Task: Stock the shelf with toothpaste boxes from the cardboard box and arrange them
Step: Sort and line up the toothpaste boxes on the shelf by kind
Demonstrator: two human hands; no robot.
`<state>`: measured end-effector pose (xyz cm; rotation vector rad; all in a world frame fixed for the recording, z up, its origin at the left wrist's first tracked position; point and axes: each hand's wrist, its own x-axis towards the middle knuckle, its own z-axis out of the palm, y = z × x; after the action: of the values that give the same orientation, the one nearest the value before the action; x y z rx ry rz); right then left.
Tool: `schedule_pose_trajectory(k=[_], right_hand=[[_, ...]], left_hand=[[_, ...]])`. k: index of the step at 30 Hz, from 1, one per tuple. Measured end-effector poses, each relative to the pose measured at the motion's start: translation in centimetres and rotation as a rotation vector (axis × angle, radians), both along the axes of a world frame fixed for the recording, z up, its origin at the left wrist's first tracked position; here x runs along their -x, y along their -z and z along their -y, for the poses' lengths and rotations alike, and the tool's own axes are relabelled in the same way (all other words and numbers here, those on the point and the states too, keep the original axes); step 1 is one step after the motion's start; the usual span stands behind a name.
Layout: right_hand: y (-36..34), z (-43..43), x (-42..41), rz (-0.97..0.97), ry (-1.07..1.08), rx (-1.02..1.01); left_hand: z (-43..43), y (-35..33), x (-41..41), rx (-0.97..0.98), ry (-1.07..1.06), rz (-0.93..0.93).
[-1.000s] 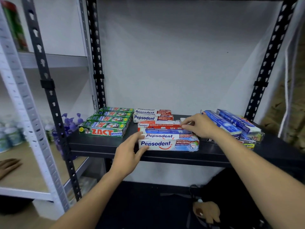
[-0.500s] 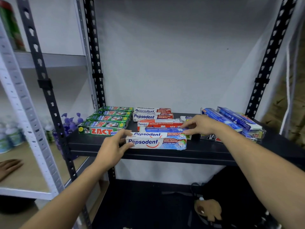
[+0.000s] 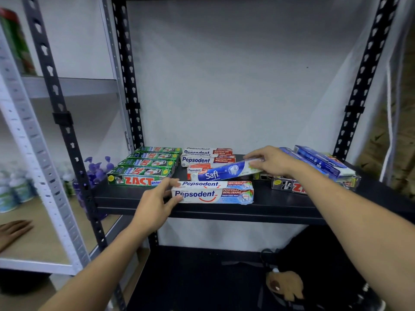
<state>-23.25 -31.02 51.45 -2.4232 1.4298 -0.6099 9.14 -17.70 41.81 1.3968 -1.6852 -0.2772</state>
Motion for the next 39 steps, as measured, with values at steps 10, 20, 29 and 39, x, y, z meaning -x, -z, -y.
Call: schedule_pose_trajectory(k=[10,20,29,39], right_hand=[[-0.1,-1.3,1.7,-0.052,0.047,-0.120],[-0.2,-1.6,0.7,-0.322,0.029,-0.026],[-3.4,-2.0,3.3,-0.482,0.022,0.324],[-0.3,-1.8,2.9,-0.349,-0.014,-0.005]], left_hand=[[0.0,0.0,0.3,0.003,-0.055,0.048],[0.0,-0.1,0.3,-0.016,-0.069,0.073],[0.4,0.1,1.2,-0.011,-0.064,0.070],[0.7,-0.3,1.7,-0.027,-0.022,0.051]])
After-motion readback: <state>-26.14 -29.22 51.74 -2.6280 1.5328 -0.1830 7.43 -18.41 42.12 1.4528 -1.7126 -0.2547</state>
